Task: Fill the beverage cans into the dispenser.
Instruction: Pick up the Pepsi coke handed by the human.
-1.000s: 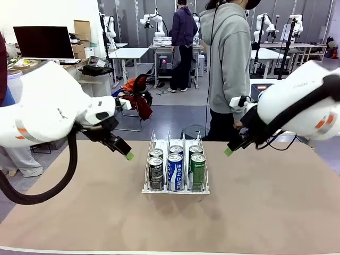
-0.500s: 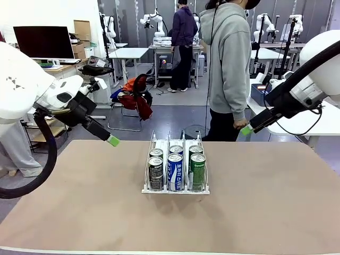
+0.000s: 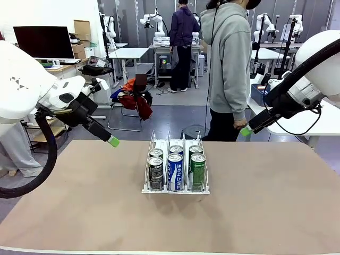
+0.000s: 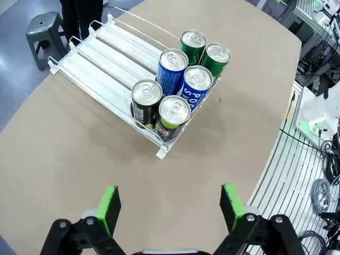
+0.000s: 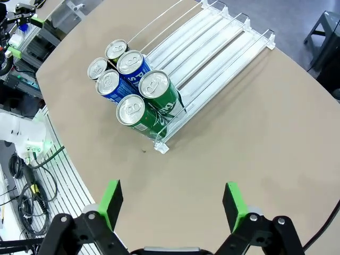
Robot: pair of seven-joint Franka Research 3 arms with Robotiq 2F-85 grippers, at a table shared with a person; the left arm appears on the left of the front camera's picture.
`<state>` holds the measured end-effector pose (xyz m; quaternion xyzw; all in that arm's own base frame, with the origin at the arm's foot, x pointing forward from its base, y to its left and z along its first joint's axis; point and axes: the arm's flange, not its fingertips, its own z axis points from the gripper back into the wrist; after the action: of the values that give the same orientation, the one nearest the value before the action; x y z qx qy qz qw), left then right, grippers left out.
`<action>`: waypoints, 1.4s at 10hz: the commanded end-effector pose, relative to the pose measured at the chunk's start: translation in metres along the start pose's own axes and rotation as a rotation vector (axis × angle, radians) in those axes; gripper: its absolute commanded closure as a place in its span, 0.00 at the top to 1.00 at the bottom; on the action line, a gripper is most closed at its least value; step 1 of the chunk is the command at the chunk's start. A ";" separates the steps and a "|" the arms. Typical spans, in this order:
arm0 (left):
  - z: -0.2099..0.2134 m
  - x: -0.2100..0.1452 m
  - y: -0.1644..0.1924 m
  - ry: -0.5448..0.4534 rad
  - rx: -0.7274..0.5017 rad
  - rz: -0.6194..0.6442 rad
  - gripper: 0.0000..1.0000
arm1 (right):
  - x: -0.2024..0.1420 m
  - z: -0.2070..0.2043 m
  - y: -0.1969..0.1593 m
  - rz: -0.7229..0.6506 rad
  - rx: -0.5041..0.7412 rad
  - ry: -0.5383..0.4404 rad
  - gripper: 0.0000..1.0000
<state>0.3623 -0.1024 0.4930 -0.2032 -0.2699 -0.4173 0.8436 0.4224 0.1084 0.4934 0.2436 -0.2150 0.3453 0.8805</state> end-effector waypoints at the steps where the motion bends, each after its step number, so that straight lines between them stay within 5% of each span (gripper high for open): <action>1: 0.001 -0.002 0.001 -0.016 -0.026 0.002 1.00 | -0.001 0.002 -0.003 0.001 0.027 -0.015 1.00; 4: 0.001 0.000 0.000 -0.001 0.000 0.002 1.00 | 0.000 0.001 -0.001 -0.002 -0.002 0.000 1.00; 9: 0.098 0.041 0.012 0.032 -0.051 -0.015 1.00 | 0.058 0.069 -0.008 0.078 0.060 0.054 1.00; 14: 0.163 0.051 -0.017 -0.076 0.046 -0.063 1.00 | 0.093 0.178 0.006 0.135 -0.029 -0.105 1.00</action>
<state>0.3369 -0.0526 0.6528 -0.2001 -0.3060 -0.4358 0.8225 0.4456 0.0625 0.6844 0.2352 -0.2696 0.3913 0.8479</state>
